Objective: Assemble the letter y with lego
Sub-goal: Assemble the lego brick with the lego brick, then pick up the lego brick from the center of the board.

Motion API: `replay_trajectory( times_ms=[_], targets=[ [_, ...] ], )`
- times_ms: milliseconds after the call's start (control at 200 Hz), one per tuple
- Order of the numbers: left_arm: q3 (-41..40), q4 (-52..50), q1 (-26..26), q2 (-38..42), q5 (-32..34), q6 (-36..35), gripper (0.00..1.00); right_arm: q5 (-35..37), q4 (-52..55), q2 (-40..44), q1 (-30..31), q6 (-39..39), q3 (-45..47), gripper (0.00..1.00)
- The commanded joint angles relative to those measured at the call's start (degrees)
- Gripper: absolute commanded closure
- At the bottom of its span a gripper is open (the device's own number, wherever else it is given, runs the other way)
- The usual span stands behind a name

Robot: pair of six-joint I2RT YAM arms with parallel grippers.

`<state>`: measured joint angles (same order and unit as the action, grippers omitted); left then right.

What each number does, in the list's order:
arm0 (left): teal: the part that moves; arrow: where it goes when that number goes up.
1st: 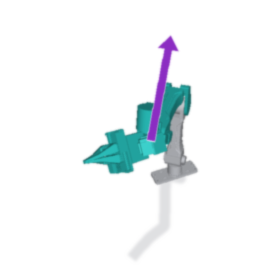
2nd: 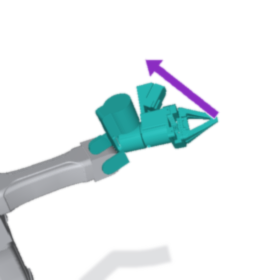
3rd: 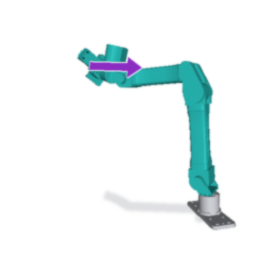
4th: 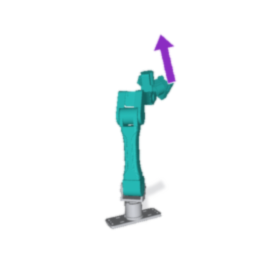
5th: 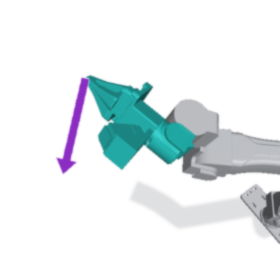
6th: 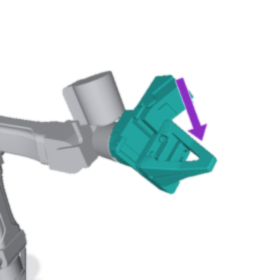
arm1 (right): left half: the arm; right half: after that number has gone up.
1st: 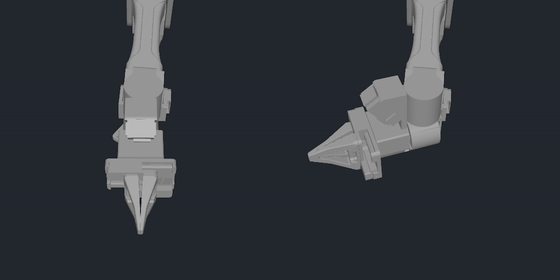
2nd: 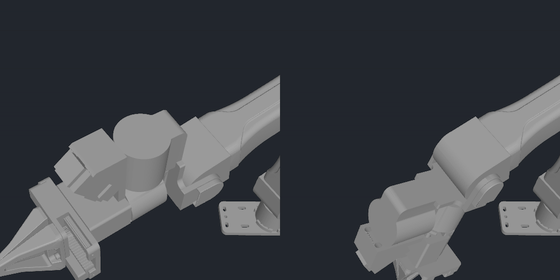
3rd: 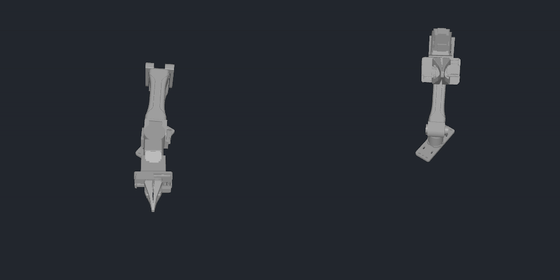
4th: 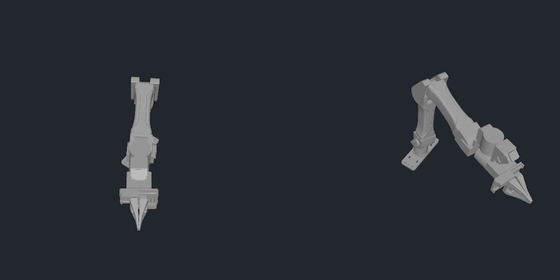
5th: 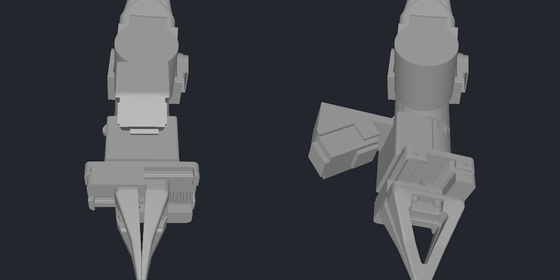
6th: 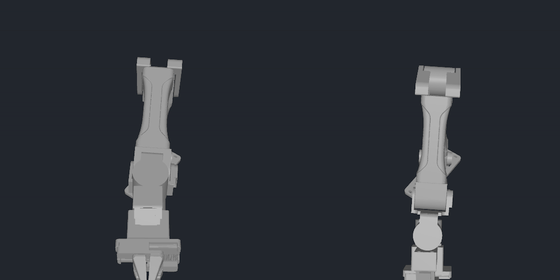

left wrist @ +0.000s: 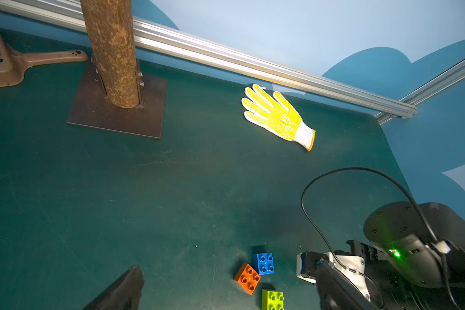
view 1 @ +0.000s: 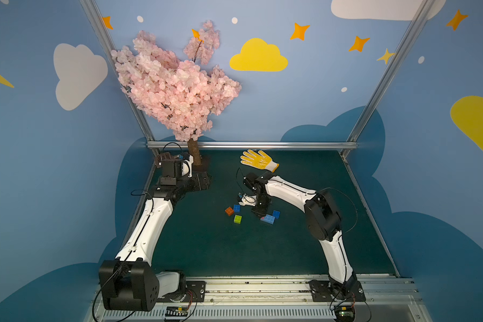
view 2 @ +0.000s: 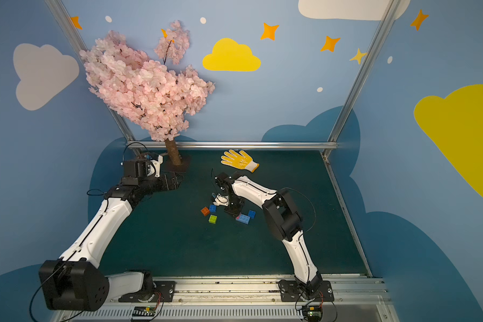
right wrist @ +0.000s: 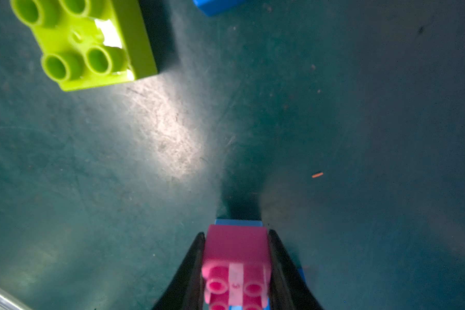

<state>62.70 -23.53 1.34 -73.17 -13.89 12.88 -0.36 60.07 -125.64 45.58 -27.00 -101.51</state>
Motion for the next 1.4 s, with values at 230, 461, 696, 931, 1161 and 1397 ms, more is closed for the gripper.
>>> replay_trajectory(
  times_ms=[230,461,696,931,1161,1397],
  targets=[
    [0.05,-0.47,-0.27,0.89,0.09,0.04,0.00,1.71,-3.56,0.09,0.54,2.74,4.74,0.98],
    [0.05,-0.49,-0.22,0.88,0.10,0.08,0.00,2.75,-2.40,2.64,0.07,2.79,2.03,0.63],
    [0.01,-0.43,-0.23,1.01,0.09,0.04,0.00,0.38,-4.77,12.56,-1.93,6.70,5.64,0.55],
    [0.48,-1.42,-0.11,0.27,-0.98,-1.45,0.00,4.52,-2.54,17.32,-7.47,17.59,8.00,0.53],
    [1.07,-2.24,0.33,-0.07,0.16,-1.52,0.00,4.26,8.12,10.49,-9.91,37.46,1.34,0.56],
    [0.95,-2.39,0.67,0.35,2.42,-1.72,0.00,-1.12,7.12,6.44,-10.01,49.49,1.40,0.56]
  ],
)
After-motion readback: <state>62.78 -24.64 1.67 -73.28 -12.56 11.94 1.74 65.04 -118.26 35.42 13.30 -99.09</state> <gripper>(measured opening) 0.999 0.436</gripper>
